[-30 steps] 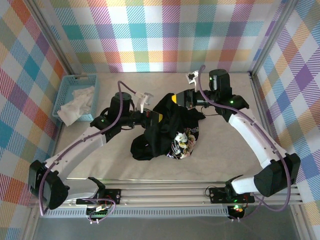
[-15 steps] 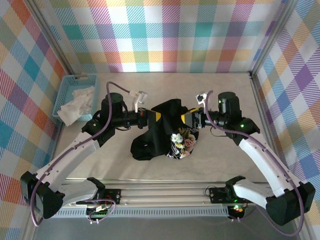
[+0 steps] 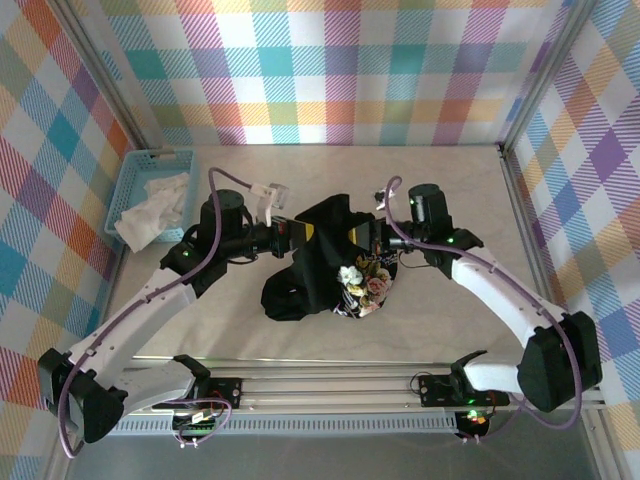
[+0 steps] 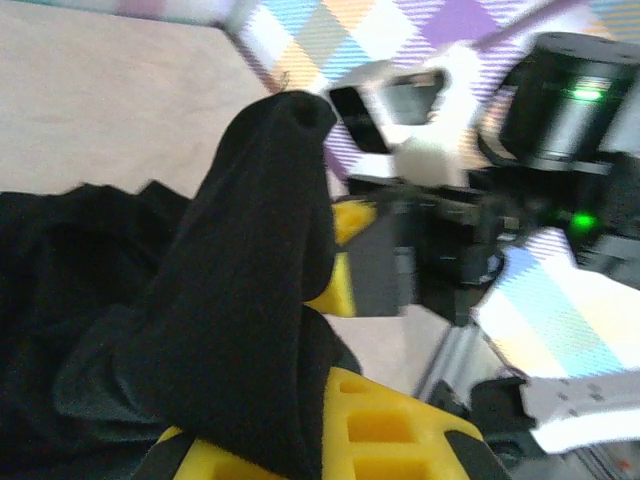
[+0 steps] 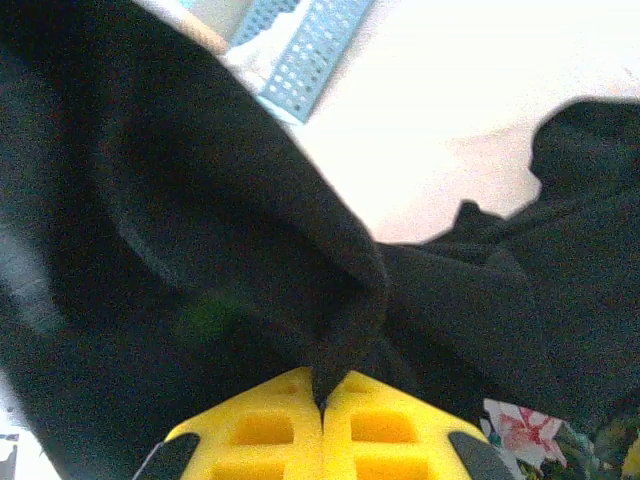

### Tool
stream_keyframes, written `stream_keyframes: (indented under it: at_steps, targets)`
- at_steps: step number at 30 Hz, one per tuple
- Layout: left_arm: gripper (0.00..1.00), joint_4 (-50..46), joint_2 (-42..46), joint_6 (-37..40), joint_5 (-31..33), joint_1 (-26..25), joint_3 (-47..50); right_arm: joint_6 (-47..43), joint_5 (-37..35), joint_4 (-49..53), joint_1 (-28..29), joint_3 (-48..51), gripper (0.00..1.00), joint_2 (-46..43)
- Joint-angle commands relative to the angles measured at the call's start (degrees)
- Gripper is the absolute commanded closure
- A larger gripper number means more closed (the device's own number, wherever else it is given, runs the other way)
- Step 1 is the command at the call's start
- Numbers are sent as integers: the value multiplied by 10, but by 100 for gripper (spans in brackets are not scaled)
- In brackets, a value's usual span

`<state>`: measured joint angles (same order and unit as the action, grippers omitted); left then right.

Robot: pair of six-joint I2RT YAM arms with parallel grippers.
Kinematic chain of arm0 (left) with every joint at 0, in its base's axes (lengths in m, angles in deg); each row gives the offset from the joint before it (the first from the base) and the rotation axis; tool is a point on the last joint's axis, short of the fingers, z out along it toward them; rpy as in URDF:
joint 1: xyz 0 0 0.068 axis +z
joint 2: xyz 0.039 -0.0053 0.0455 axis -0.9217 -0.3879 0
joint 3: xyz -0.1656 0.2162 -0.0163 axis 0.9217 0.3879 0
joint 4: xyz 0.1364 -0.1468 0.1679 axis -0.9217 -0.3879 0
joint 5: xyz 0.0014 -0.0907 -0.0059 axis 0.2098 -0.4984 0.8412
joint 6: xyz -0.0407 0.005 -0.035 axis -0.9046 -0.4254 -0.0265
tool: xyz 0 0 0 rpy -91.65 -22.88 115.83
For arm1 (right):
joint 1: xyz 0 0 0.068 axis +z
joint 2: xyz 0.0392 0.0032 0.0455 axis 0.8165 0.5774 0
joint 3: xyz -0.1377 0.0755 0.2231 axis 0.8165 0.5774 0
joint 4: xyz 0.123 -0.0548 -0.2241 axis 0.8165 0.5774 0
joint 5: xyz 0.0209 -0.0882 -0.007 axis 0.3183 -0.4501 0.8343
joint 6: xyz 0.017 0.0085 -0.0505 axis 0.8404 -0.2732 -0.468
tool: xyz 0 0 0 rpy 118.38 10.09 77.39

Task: Fold the inside-out t-shirt

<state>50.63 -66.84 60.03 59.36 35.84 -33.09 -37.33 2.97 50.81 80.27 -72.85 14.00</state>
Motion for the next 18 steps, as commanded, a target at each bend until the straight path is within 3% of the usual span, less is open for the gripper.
stream_keyframes:
  at_steps: [1, 3, 5, 10, 13, 16, 18]
  targets:
    - [100, -37, 10, -9, 128, 16, 18, 18, 77, -134, 2, -2, 100, -49]
    - [99, -53, -2, -7, 149, 17, 24, 44, 123, -209, 2, -2, 100, -40]
    - [87, -84, -15, 4, 145, 17, 27, 44, 159, -235, 2, -20, 100, -19]
    - [48, -155, 5, 32, 206, 16, 28, -32, 216, -177, 2, -69, 100, 26]
    - [30, -172, 41, 50, 218, 17, 25, -70, 242, -139, 2, -87, 100, 41]
    - [17, -174, 60, 69, 188, 16, 8, -89, 260, -123, 2, -93, 100, 47]
    - [14, -176, 57, 77, 167, 16, -6, -102, 260, -104, 2, -100, 100, 49]
